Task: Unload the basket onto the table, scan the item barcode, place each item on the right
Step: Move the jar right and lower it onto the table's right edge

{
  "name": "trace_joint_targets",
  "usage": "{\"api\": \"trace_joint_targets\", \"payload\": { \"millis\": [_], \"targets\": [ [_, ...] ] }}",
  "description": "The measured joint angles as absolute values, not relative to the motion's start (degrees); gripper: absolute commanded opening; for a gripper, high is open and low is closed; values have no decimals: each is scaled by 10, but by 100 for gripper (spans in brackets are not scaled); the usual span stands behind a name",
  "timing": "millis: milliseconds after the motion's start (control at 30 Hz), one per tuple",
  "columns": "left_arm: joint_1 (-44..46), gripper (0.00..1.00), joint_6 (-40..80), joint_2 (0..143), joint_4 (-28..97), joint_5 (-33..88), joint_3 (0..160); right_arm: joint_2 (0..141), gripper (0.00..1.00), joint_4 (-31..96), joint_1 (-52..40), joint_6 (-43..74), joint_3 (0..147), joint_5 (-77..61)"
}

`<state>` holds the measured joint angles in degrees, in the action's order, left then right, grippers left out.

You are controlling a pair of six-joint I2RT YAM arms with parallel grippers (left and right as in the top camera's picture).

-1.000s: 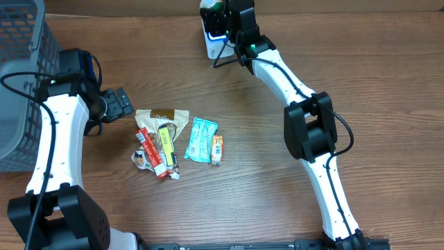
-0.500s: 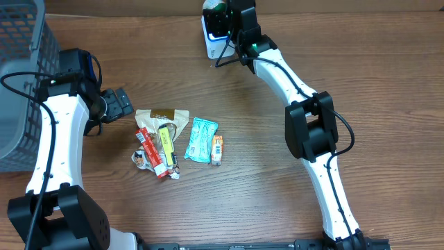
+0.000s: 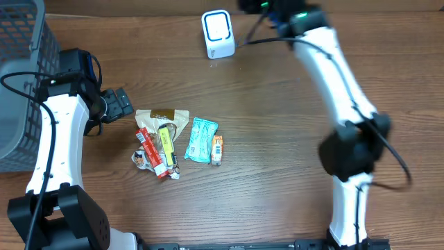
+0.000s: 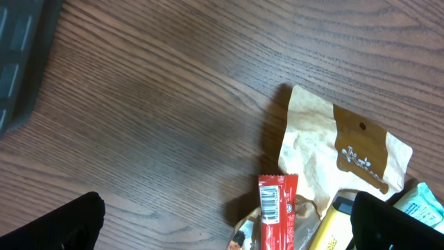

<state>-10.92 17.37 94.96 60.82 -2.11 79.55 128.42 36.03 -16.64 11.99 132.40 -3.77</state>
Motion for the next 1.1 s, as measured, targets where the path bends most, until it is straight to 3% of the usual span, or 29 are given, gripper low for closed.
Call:
{"api": "trace_joint_targets", "payload": {
  "millis": [133, 367, 600, 833, 867, 933, 1033, 1100],
  "targets": [
    [-109, 100, 174, 950, 609, -21, 795, 1206, 4, 514, -91, 120, 1333, -39],
    [-109, 100, 174, 950, 608, -21, 795, 1209, 5, 728, 81, 124, 1304, -31],
    [-109, 100, 174, 950, 609, -21, 795, 1212, 9, 750, 198, 143, 1181, -27],
    [-109, 100, 174, 950, 608, -21, 795, 1214, 15, 649, 250, 149, 1005, -27],
    [-109, 100, 174, 950, 609, -21, 795, 1214, 18, 641, 251, 149, 992, -27],
    [-109, 100, 174, 950, 608, -21, 795, 1214, 35, 621, 252, 150, 962, -27],
    [-109, 100, 174, 950, 608, -21, 795, 1214, 46, 611, 252, 150, 945, -28],
    [-109, 100, 174, 950, 608, -21, 795, 1214, 73, 609, 252, 150, 944, -28]
  ]
}}
